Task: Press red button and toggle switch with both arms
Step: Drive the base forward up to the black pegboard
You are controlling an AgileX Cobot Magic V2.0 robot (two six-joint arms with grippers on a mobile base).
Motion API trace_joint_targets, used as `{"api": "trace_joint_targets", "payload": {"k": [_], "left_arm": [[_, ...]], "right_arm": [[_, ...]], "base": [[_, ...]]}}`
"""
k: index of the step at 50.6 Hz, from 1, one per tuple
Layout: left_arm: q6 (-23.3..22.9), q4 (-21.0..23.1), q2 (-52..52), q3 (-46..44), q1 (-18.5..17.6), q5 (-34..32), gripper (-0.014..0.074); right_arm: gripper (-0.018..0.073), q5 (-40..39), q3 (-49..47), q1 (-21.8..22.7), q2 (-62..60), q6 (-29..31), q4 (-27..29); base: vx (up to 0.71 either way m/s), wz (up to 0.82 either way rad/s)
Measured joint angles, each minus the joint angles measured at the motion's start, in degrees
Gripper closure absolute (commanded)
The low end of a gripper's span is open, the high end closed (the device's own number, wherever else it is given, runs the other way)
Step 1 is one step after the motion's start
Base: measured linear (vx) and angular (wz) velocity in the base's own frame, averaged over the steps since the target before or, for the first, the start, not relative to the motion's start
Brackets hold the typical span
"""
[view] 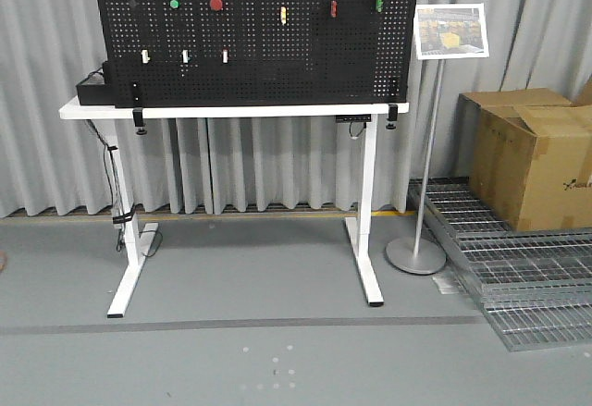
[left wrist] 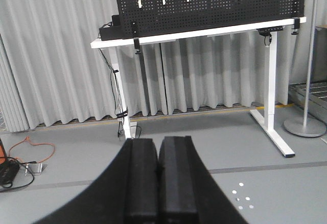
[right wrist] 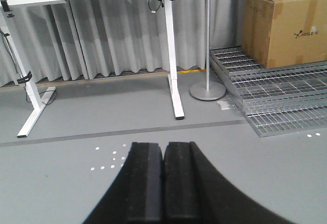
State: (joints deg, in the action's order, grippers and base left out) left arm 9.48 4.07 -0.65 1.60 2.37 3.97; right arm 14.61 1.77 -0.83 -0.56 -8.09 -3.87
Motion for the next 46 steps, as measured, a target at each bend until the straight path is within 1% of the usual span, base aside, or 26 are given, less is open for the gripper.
{"api": "trace_joint_targets", "payload": {"k": [21, 46], "left_arm": [[0.0, 0.0, 0.0, 0.0, 0.0, 0.0, 0.0595], [0.0, 0.0, 0.0, 0.0, 0.0, 0.0, 0.0595]], "right_arm": [[0.0563, 0.0, 0.0, 0.0, 0.0, 0.0, 0.0], [0.0563, 0.0, 0.0, 0.0, 0.0, 0.0, 0.0]], "base": [[0.31, 0.00], [0.43, 0.04]]}}
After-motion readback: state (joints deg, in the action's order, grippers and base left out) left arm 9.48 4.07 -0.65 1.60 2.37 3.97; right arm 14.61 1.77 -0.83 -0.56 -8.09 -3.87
